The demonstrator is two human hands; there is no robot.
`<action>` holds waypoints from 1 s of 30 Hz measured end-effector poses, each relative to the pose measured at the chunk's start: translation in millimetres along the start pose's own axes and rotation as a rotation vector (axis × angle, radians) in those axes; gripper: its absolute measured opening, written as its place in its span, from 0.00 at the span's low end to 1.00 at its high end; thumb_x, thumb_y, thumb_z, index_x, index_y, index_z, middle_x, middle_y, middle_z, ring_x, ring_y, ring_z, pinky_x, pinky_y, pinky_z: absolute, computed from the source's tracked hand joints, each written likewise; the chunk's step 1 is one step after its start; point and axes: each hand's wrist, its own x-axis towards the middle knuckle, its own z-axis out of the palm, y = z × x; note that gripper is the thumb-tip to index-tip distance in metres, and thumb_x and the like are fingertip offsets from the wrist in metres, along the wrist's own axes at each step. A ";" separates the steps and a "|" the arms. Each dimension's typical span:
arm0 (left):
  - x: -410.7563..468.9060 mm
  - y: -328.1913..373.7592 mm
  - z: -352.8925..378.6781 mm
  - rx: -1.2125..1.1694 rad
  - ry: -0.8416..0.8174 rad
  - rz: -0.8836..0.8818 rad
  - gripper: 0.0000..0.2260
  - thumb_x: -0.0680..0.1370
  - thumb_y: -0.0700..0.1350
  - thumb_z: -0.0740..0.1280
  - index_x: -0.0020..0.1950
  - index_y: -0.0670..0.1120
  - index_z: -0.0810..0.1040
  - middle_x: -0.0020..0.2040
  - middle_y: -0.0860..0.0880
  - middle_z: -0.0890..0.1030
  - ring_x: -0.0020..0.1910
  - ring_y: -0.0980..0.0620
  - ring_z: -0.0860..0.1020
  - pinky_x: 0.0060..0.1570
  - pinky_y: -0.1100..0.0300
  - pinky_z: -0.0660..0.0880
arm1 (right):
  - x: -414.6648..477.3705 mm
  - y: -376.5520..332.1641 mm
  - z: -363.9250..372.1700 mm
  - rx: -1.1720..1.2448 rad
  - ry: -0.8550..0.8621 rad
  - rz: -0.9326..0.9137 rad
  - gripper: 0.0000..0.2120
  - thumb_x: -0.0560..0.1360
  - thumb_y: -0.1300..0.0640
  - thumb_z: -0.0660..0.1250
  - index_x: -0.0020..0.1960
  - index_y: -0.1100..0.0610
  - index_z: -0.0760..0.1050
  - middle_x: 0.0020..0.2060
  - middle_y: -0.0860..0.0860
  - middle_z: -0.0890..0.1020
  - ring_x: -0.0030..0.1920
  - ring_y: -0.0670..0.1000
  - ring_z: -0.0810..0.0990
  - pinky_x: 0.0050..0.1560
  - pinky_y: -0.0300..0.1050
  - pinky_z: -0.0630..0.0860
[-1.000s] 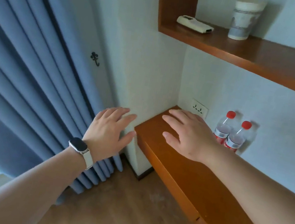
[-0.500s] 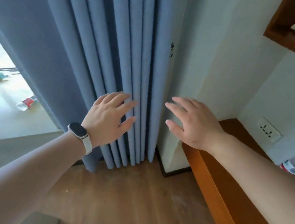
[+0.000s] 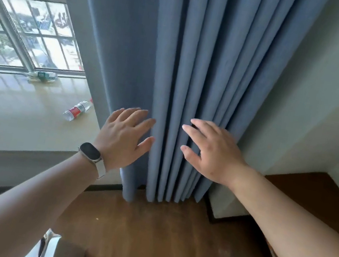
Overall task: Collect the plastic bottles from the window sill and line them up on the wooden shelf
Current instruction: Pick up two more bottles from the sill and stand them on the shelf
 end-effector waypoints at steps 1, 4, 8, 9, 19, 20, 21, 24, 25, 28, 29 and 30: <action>-4.6 -10.2 -1.7 0.003 0.006 -0.014 0.21 0.79 0.57 0.59 0.63 0.46 0.79 0.65 0.45 0.78 0.66 0.40 0.74 0.65 0.44 0.66 | 9.9 -8.7 5.2 0.003 0.005 -0.010 0.25 0.78 0.43 0.59 0.67 0.59 0.76 0.64 0.59 0.78 0.64 0.60 0.76 0.57 0.59 0.76; -21.6 -40.6 -9.3 0.008 0.023 -0.080 0.20 0.79 0.57 0.60 0.63 0.47 0.80 0.66 0.46 0.78 0.66 0.41 0.74 0.65 0.45 0.66 | 39.8 -34.7 20.4 0.020 0.014 -0.056 0.25 0.78 0.43 0.60 0.67 0.58 0.76 0.64 0.58 0.78 0.64 0.61 0.76 0.57 0.60 0.76; -37.1 -79.4 -20.7 0.046 0.038 -0.187 0.21 0.78 0.58 0.60 0.64 0.47 0.79 0.66 0.45 0.78 0.66 0.41 0.74 0.66 0.46 0.65 | 84.4 -61.8 33.6 0.008 0.027 -0.166 0.25 0.78 0.43 0.60 0.67 0.58 0.76 0.64 0.59 0.78 0.64 0.62 0.76 0.59 0.59 0.75; -40.7 -88.0 -22.1 0.052 0.035 -0.214 0.21 0.79 0.58 0.60 0.65 0.47 0.79 0.66 0.44 0.78 0.67 0.41 0.74 0.66 0.45 0.66 | 94.9 -67.6 38.0 0.012 0.029 -0.188 0.25 0.78 0.43 0.60 0.67 0.58 0.76 0.64 0.60 0.77 0.64 0.62 0.76 0.59 0.60 0.75; -58.3 -151.0 -17.7 0.168 -0.010 -0.458 0.21 0.78 0.57 0.59 0.65 0.47 0.79 0.67 0.45 0.77 0.66 0.41 0.73 0.66 0.48 0.62 | 194.0 -95.3 97.8 0.158 0.038 -0.400 0.25 0.76 0.44 0.59 0.64 0.57 0.78 0.63 0.59 0.78 0.62 0.63 0.76 0.57 0.61 0.75; -59.2 -154.6 -17.9 0.182 -0.009 -0.489 0.21 0.78 0.57 0.60 0.65 0.48 0.79 0.67 0.45 0.77 0.66 0.41 0.73 0.66 0.49 0.61 | 202.2 -97.8 104.8 0.197 0.049 -0.426 0.25 0.75 0.44 0.59 0.64 0.57 0.78 0.62 0.59 0.79 0.61 0.63 0.77 0.56 0.61 0.75; -59.3 -158.1 -18.8 0.194 -0.005 -0.523 0.21 0.78 0.57 0.60 0.65 0.48 0.78 0.67 0.45 0.77 0.66 0.42 0.74 0.66 0.50 0.61 | 210.7 -100.0 111.2 0.228 0.062 -0.454 0.24 0.75 0.44 0.59 0.64 0.57 0.77 0.62 0.58 0.79 0.61 0.63 0.77 0.56 0.60 0.75; -49.9 -174.2 -24.6 0.247 0.000 -0.600 0.22 0.78 0.58 0.59 0.66 0.49 0.78 0.67 0.45 0.77 0.66 0.42 0.73 0.66 0.49 0.62 | 242.8 -102.7 125.4 0.282 0.068 -0.542 0.24 0.75 0.43 0.61 0.65 0.55 0.75 0.63 0.57 0.79 0.62 0.61 0.75 0.58 0.58 0.73; -44.5 -180.9 -25.9 0.260 -0.007 -0.625 0.22 0.78 0.58 0.59 0.66 0.48 0.78 0.67 0.46 0.77 0.66 0.43 0.73 0.66 0.48 0.63 | 254.9 -102.2 129.9 0.295 0.052 -0.565 0.24 0.75 0.43 0.61 0.65 0.55 0.76 0.64 0.57 0.78 0.63 0.61 0.75 0.58 0.58 0.73; -33.0 -192.0 -22.0 0.278 -0.050 -0.707 0.23 0.78 0.59 0.58 0.66 0.49 0.78 0.67 0.46 0.77 0.66 0.43 0.73 0.66 0.47 0.64 | 284.2 -98.8 141.7 0.301 -0.018 -0.615 0.25 0.77 0.42 0.59 0.67 0.55 0.76 0.66 0.57 0.76 0.66 0.60 0.73 0.61 0.58 0.72; -31.2 -193.8 -19.9 0.288 -0.059 -0.730 0.23 0.78 0.60 0.57 0.66 0.49 0.78 0.67 0.46 0.77 0.66 0.43 0.73 0.67 0.48 0.62 | 291.3 -99.2 144.4 0.307 -0.022 -0.631 0.25 0.77 0.42 0.59 0.68 0.54 0.75 0.67 0.56 0.76 0.67 0.60 0.73 0.62 0.57 0.72; -30.2 -195.9 -18.5 0.299 -0.064 -0.750 0.23 0.78 0.60 0.57 0.66 0.50 0.78 0.67 0.47 0.77 0.66 0.43 0.73 0.67 0.48 0.61 | 298.6 -100.3 146.6 0.311 -0.015 -0.650 0.25 0.77 0.41 0.58 0.68 0.53 0.76 0.67 0.55 0.76 0.67 0.59 0.73 0.62 0.57 0.71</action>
